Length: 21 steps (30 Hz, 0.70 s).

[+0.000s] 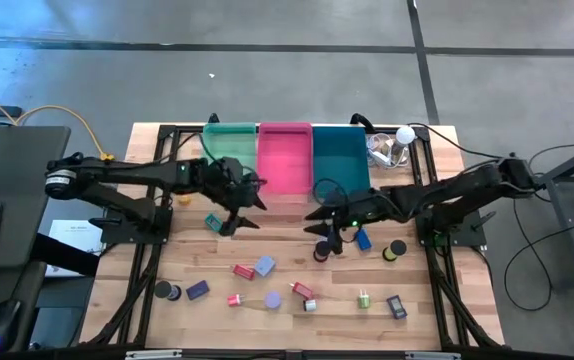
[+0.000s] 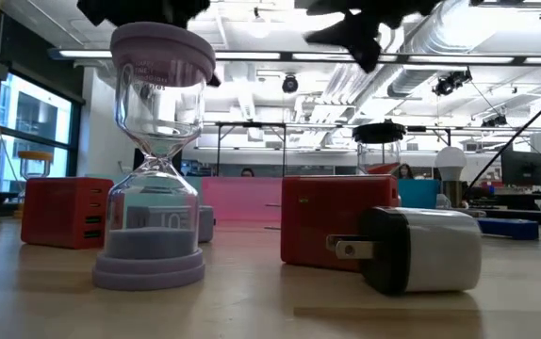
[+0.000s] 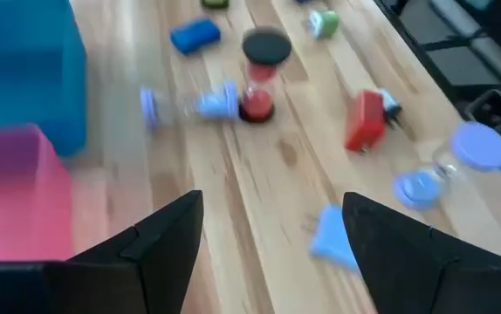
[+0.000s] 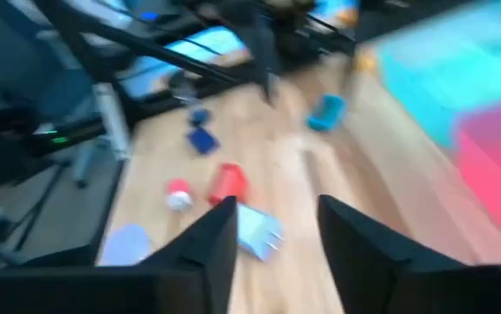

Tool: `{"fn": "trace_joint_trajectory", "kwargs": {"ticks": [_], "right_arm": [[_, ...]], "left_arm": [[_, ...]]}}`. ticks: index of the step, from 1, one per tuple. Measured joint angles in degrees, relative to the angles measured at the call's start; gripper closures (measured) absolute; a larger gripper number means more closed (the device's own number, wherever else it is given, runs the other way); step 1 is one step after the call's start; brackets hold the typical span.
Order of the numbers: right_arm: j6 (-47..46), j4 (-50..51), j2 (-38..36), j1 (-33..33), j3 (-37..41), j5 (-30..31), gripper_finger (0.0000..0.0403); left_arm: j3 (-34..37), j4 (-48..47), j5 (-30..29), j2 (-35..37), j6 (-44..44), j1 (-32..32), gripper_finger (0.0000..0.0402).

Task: Pick & Place Office items
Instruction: Put the light purple hourglass into the dark blue bin

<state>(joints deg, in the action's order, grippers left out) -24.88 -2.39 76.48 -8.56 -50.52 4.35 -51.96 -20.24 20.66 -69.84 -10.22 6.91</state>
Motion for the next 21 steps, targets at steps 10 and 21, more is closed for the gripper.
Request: {"fn": "trace_joint_trajectory", "kwargs": {"ticks": [10, 21], "right_arm": [[-16.12, 34.29, 1.11, 7.24, -10.16, 2.94, 0.0202], [-29.25, 34.85, 12.76, 10.74, -10.71, -3.78, 0.0202]], "left_arm": [[3.18, -3.37, 15.37, 0.14, 0.16, 9.14, 0.0134], [13.22, 4.45, 15.30, 3.24, 5.09, 11.44, 0.0134]]}}
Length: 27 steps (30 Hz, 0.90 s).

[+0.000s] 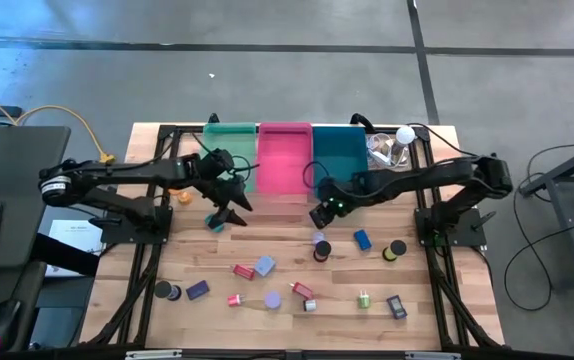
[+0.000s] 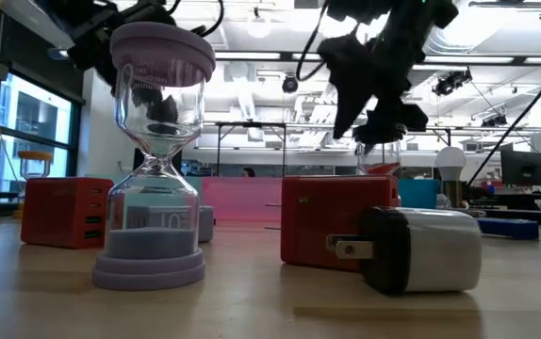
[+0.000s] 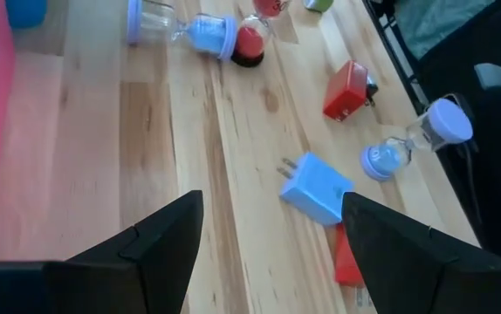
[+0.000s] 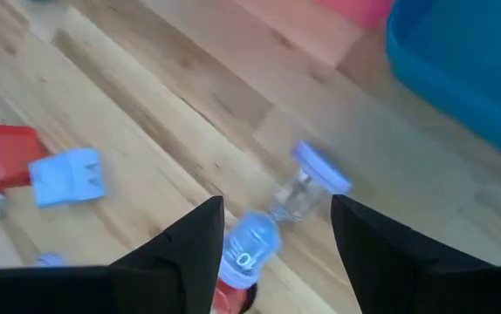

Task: Pick & Place Office items
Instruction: Put the light purple hourglass into the dark blue bin

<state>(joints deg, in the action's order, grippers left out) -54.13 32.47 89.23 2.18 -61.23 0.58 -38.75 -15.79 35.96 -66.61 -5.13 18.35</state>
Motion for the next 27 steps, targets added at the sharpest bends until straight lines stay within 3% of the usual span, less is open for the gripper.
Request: {"fn": "trace_joint_trajectory", "kwargs": {"ticks": [9, 19, 23, 27], "right_arm": [[-4.53, -2.80, 5.71, 1.35, -0.02, -3.51, 0.0224], [-3.84, -6.01, 5.67, 1.31, -0.01, -3.76, 0.0230], [0.36, -12.74, 5.07, 1.18, -0.13, -3.75, 0.0230], [1.14, -18.28, 5.16, 1.00, -0.07, -8.21, 0.0230]], "left_arm": [[8.58, 5.68, -0.02, 7.64, 2.04, -0.11, 0.0134], [12.96, 6.21, -0.02, 14.30, 2.19, -0.13, 0.0134], [13.27, 6.03, -0.01, 14.76, 2.19, -0.17, 0.0134], [13.27, 6.07, -0.02, 14.77, 2.19, -0.24, 0.0134]]}}
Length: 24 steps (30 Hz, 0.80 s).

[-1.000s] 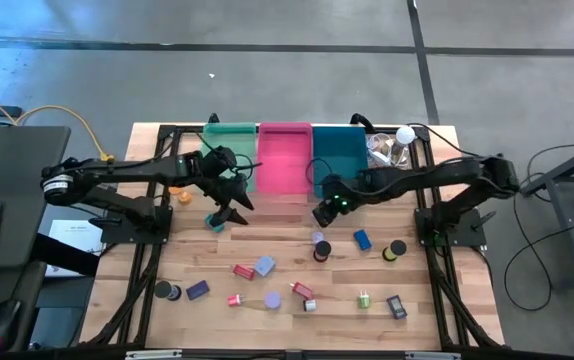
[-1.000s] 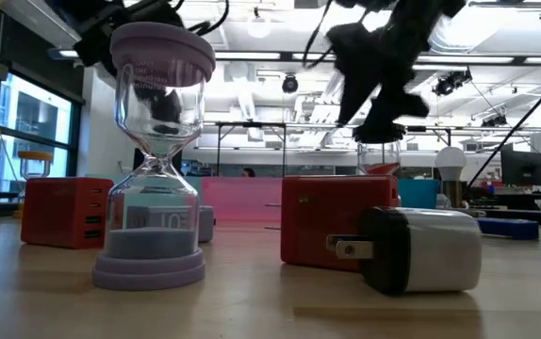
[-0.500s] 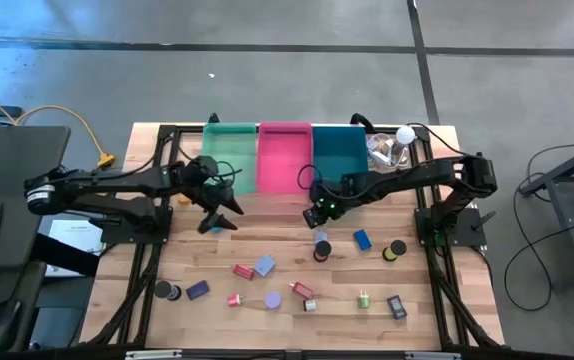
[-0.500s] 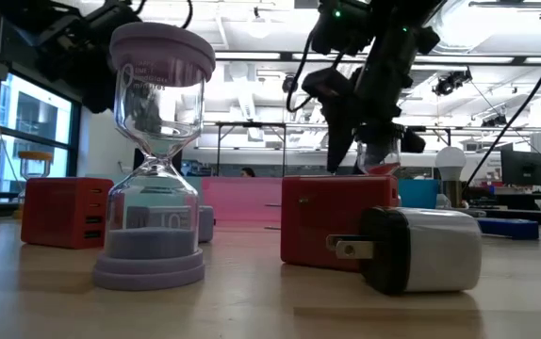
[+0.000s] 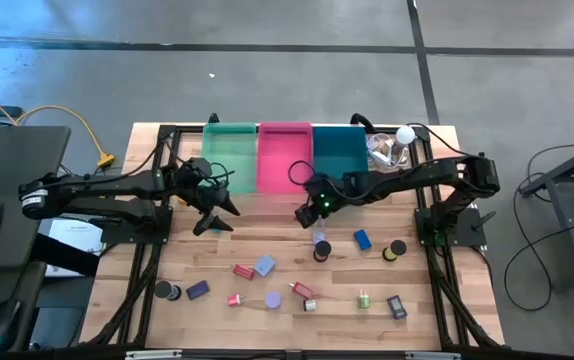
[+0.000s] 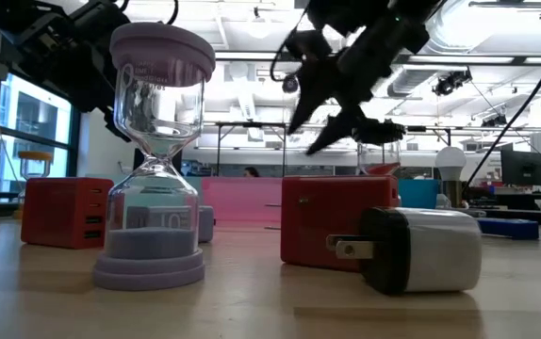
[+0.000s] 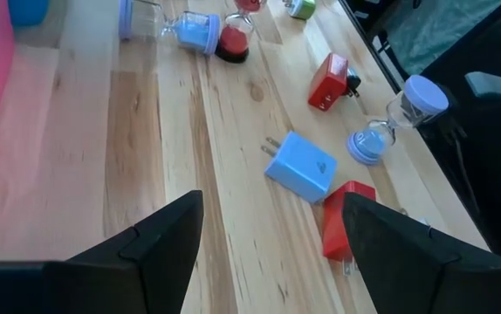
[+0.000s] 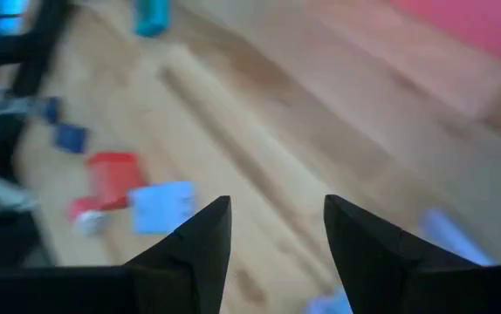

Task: Pick & Place Office items
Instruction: Put the light purple hourglass into the dark blue bin

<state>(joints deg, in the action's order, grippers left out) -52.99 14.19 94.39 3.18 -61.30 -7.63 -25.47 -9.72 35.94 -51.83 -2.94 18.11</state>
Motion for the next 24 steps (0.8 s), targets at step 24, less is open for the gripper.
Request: {"fn": "trace_joint_trajectory", "kwargs": {"ticks": [24], "right_arm": [[10.63, -12.80, 0.46, -1.55, 0.07, 7.27, 0.0208]], "left_arm": [[-0.02, -0.07, 0.00, -0.02, 0.39, 0.00, 0.0134]]}}
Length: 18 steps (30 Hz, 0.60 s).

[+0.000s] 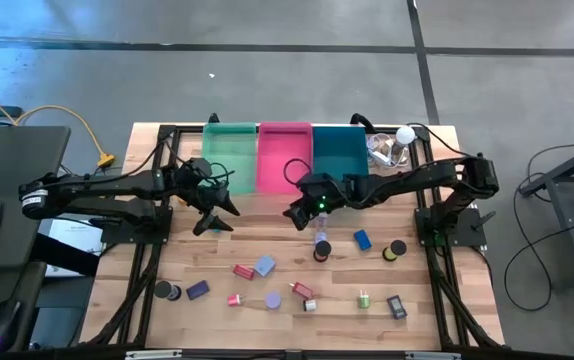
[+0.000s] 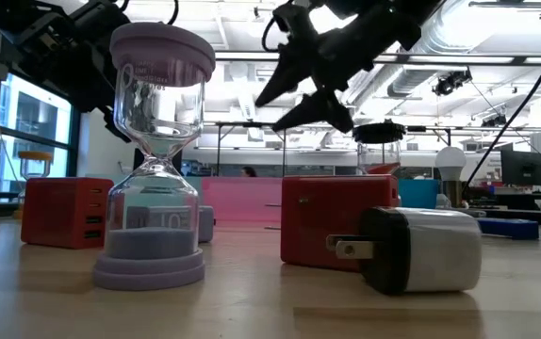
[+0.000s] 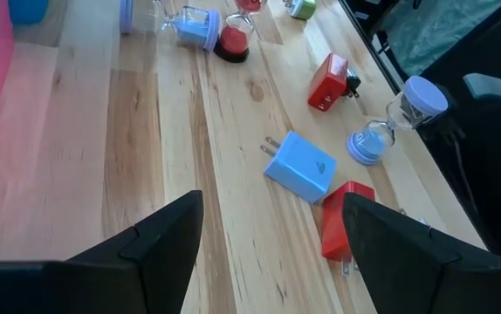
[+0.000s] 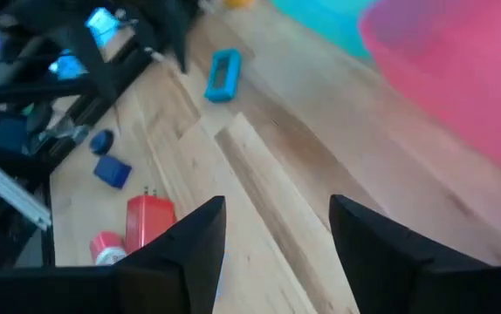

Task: Pick & Place Office items
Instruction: Put the light purple hourglass into the dark blue bin

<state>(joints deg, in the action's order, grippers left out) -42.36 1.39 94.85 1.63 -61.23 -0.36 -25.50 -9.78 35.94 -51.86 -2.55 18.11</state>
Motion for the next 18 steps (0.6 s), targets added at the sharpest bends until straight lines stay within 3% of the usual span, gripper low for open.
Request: {"fn": "trace_joint_trajectory", "kwargs": {"ticks": [10, 18], "right_arm": [[1.18, -2.10, 0.00, -0.63, 0.00, 3.44, 0.0196], [0.52, -1.56, 0.00, -1.19, 0.00, 5.37, 0.0115]], "left_arm": [[0.00, 0.00, 0.00, 0.00, 0.02, 0.00, 0.0134], [0.00, -0.02, 0.00, 0.00, 0.00, 0.00, 0.0134]]}}
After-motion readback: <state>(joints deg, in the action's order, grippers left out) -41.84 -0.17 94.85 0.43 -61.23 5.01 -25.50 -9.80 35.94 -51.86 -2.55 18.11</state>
